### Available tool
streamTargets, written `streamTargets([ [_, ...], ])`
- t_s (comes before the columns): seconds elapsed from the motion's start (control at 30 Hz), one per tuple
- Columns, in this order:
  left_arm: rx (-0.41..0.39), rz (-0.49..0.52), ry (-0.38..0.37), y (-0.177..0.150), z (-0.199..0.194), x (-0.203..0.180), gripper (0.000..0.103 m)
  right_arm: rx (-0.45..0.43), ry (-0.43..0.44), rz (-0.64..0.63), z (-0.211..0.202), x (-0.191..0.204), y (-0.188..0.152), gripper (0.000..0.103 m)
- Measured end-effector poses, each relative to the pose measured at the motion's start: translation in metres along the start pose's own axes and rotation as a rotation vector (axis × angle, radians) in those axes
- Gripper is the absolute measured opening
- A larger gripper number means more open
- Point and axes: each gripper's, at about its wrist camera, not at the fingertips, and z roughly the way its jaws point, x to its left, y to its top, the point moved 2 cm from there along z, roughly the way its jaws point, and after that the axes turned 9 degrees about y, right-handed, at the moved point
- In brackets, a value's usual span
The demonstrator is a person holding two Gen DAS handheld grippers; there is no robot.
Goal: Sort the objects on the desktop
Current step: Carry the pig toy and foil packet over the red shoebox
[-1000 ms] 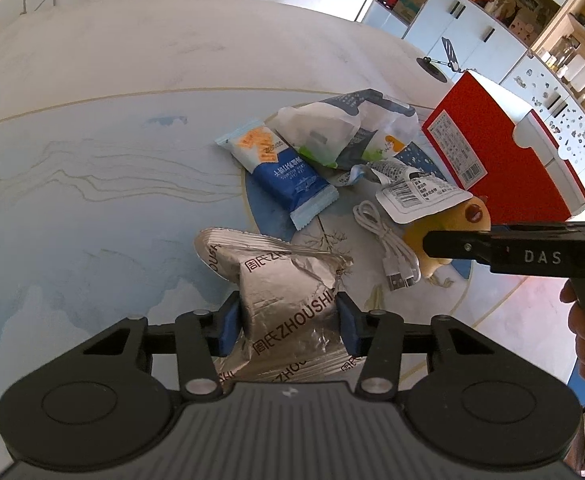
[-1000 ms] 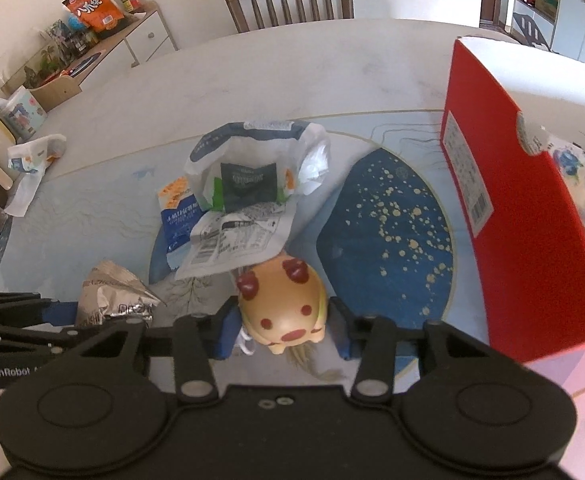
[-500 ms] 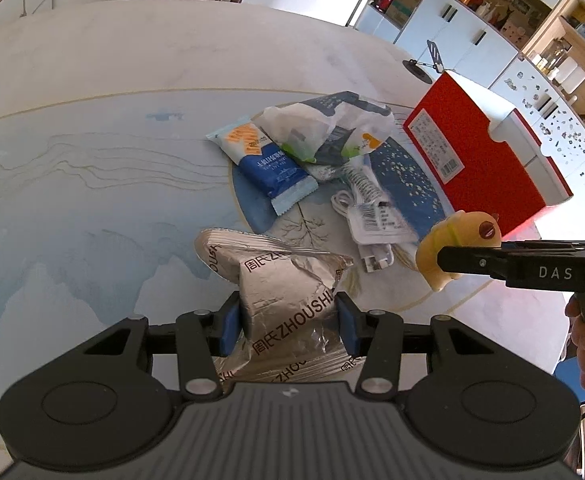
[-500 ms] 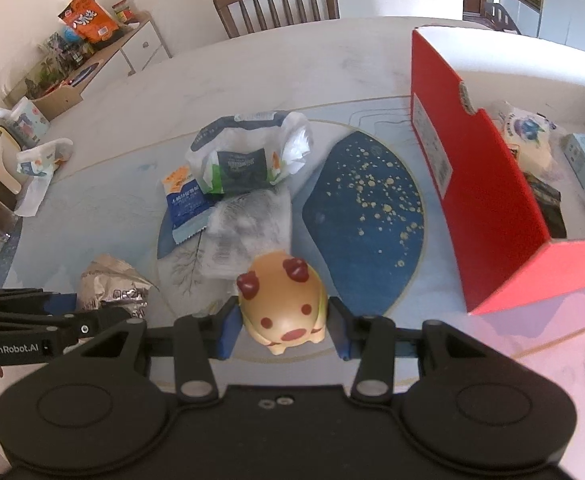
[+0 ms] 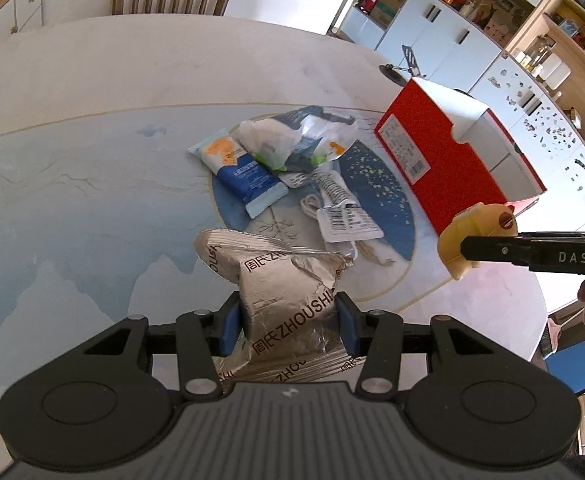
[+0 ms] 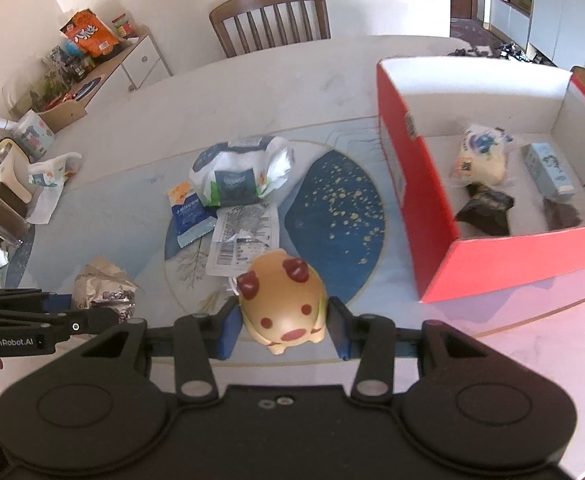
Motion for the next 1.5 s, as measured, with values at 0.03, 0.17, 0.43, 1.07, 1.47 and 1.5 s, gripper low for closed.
streamTargets([
  [0.03,-0.002,0.002,-0.002,0.001,-0.002,-0.002,0.047,-0.006,-0.001,-0.002,-0.005,-0.001,0.002,0.044],
  [0.17,-0.012,0.023,-0.012,0.006,-0.010,-0.010,0.047,-0.022,-0.008,-0.009,-0.021,-0.003,0.006,0.044],
  [0.43,-0.025,0.058,-0.051,0.020,-0.025,-0.034,0.047,-0.054,-0.013,-0.006,-0.049,-0.017,0.019,0.043],
  [1.07,-0.036,0.115,-0.078,0.051,-0.021,-0.100,0.047,-0.120,-0.032,0.001,-0.087,-0.083,0.054,0.043],
  [1.47,-0.042,0.140,-0.084,0.071,-0.007,-0.144,0.047,-0.120,-0.052,0.002,-0.095,-0.125,0.068,0.043],
  [1.5,-0.042,0.144,-0.086,0.073,-0.007,-0.148,0.047,-0.121,-0.054,0.003,-0.096,-0.128,0.068,0.043],
])
